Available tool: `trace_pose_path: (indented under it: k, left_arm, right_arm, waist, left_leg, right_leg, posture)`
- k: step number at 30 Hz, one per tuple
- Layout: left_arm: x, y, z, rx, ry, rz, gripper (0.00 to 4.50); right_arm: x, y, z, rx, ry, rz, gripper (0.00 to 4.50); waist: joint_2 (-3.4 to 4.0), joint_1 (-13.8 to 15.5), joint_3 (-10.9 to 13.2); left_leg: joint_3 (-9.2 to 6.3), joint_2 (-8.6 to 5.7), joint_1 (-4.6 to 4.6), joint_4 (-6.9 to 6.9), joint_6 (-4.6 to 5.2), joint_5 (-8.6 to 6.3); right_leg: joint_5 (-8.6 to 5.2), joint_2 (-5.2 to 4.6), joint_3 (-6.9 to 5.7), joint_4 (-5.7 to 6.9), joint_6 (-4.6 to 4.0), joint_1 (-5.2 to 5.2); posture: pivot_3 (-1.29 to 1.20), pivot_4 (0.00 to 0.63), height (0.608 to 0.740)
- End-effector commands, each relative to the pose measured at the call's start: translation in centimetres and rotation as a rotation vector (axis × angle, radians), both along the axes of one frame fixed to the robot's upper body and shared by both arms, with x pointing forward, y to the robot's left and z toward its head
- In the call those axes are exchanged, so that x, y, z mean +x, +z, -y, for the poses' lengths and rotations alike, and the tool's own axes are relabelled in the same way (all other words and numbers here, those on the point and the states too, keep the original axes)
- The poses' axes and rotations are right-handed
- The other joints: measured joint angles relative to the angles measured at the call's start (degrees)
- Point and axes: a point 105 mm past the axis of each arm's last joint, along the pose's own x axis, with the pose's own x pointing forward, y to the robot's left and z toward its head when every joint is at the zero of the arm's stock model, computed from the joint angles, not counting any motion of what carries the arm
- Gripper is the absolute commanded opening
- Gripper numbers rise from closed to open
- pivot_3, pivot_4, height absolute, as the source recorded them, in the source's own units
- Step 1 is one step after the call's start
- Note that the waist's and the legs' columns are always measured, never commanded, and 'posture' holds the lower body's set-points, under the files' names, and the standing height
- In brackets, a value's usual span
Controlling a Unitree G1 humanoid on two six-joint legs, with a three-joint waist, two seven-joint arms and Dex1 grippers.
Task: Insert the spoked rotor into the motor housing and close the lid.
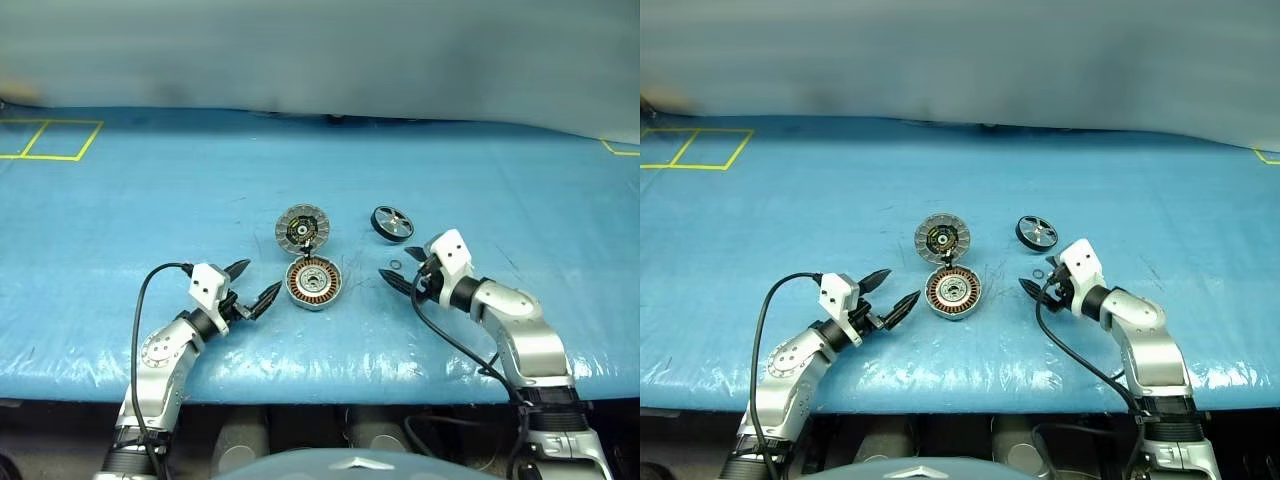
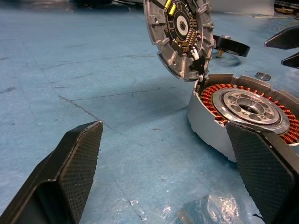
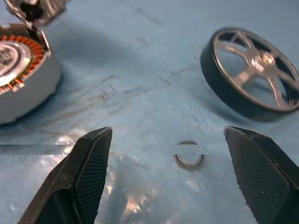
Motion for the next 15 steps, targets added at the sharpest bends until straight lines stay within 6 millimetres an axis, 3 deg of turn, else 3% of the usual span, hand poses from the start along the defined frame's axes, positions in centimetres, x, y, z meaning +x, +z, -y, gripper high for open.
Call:
trace_pose_path:
  k: [1, 7, 15]
  left_arm:
    - [-0.1, 1.6, 0.8, -0.010, -0.067, 0.068, 4.50]
    - [-0.2, 1.6, 0.9, -0.001, -0.094, 0.072, 4.50]
    - [-0.7, 1.4, 1.0, 0.012, -0.108, 0.082, 4.50]
  right_arm:
    - [0.4, 0.5, 0.7, 0.002, -0.039, 0.065, 4.01]
    - [0.6, -1.3, 1.7, -0.008, -0.096, 0.044, 4.01]
    - [1.3, -2.5, 0.7, 0.053, -0.096, 0.000, 4.01]
  waist:
    - [0.05, -0.14, 0.03]
    - [0.05, -0.14, 0.03]
    - [0.05, -0.25, 0.03]
  left_leg:
    - [0.03, -0.01, 0.00, 0.01, 0.00, 0.00]
    - [0.05, -0.01, 0.06, 0.05, 0.00, 0.00]
    - [0.06, 0.00, 0.11, 0.05, 0.00, 0.00]
  right_leg:
    - [0.01, -0.01, 0.03, 0.00, 0.01, 0.00]
    - [0.02, -0.01, 0.05, 0.00, 0.02, 0.06]
    - [0.02, -0.01, 0.06, 0.00, 0.03, 0.11]
  posture:
    - [0.00, 0.150, 0.740]
    - [0.00, 0.150, 0.740]
    - [0.00, 0.150, 0.740]
